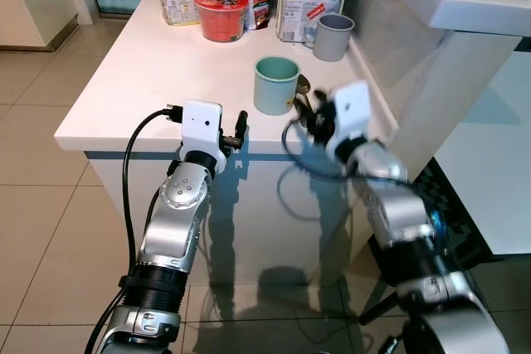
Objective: Setting the table
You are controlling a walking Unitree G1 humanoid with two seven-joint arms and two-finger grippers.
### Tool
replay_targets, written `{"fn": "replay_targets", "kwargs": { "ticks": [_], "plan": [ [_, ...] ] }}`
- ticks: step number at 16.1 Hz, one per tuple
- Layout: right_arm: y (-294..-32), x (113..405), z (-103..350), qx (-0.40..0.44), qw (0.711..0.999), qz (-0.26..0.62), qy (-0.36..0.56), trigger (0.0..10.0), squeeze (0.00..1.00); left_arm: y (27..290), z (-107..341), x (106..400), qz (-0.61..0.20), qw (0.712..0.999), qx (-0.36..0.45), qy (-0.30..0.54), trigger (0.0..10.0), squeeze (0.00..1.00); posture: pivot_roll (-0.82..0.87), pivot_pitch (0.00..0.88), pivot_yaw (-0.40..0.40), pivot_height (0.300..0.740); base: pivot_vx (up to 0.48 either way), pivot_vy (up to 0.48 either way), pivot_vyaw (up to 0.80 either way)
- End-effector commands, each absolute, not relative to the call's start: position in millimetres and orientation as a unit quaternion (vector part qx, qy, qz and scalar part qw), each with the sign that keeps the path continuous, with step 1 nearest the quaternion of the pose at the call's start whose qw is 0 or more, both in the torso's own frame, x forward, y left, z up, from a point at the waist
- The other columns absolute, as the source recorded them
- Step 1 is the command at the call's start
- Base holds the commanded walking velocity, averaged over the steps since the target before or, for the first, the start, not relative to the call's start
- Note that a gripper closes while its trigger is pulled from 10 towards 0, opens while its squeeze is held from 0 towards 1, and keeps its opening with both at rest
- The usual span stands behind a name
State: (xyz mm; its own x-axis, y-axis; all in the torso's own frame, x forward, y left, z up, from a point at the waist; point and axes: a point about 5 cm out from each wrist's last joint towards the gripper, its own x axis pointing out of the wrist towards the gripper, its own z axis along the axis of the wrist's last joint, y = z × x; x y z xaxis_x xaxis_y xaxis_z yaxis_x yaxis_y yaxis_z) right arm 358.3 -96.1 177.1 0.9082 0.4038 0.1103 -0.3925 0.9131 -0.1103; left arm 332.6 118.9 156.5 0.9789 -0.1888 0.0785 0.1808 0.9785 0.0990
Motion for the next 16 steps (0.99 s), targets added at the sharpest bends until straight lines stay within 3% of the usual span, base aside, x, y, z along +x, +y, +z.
{"fn": "replay_targets", "kwargs": {
  "ticks": [1,13,16],
  "plan": [
    [-102.3,361.2,176.8,-0.045,0.979,0.186,-0.065,10.0,0.00,115.3,157.7,331.6,-0.100,0.993,0.051,-0.045,10.0,0.00,0.03,0.000,-0.049,0.740,0.000,0.000,0.00],
    [-101.1,373.9,161.8,-0.054,0.985,0.161,-0.042,10.0,0.00,111.9,161.4,331.9,-0.104,0.992,0.045,-0.052,10.0,0.00,0.03,0.000,-0.049,0.740,0.000,0.000,0.00],
    [-100.4,374.0,161.1,-0.054,0.984,0.163,-0.042,10.0,0.00,111.8,162.0,331.4,-0.106,0.992,0.043,-0.055,10.0,0.00,0.03,0.000,-0.051,0.740,0.388,0.000,0.00]
  ]
}}
